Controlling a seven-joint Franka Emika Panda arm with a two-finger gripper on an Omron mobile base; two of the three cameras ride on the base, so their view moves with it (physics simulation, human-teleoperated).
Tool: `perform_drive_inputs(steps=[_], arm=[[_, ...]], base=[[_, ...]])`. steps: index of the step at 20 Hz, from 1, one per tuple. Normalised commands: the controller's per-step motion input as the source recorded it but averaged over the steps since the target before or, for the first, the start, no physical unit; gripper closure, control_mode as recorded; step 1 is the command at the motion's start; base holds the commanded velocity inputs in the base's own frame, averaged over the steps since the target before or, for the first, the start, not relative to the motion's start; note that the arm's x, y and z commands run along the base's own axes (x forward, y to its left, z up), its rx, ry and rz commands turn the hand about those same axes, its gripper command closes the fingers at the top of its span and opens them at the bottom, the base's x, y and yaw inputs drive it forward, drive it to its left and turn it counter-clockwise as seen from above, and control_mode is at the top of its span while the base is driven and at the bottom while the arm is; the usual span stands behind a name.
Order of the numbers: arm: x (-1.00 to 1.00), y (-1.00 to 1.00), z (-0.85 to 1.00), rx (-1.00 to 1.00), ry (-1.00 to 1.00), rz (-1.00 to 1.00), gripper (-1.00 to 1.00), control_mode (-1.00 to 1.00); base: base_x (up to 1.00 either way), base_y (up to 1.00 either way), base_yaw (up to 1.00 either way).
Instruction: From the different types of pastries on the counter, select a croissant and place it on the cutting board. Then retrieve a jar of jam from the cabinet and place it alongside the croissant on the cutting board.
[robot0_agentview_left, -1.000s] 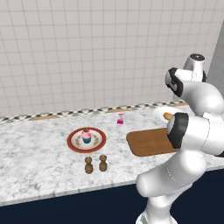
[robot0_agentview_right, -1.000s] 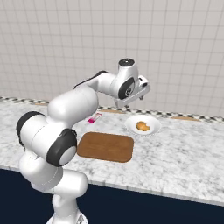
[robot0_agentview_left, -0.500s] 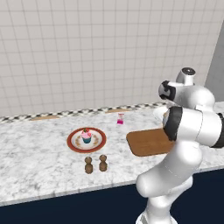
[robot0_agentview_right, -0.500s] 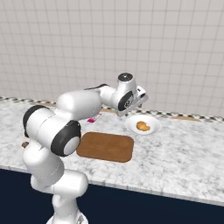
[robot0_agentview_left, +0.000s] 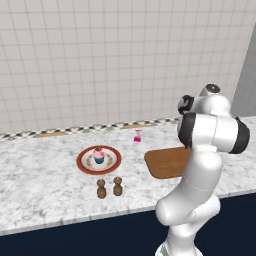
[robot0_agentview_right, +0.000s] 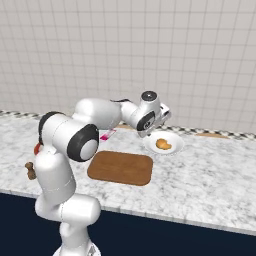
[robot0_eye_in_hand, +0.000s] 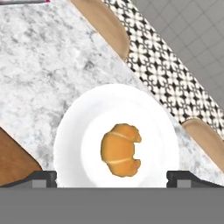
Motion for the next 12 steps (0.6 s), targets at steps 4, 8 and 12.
perform_drive_inputs(steps=[4, 8, 12], arm=[[0.29, -0.25, -0.2, 0.0, 0.0, 0.1, -1.0, -1.0], [0.06, -0.04, -0.19, 0.0, 0.0, 0.02, -1.0, -1.0], [0.0, 0.0, -0.17, 0.0, 0.07, 0.0, -1.0, -1.0]], base=[[0.0, 0.0, 0.0], [0.0, 0.0, 0.0], [0.0, 0.0, 0.0]])
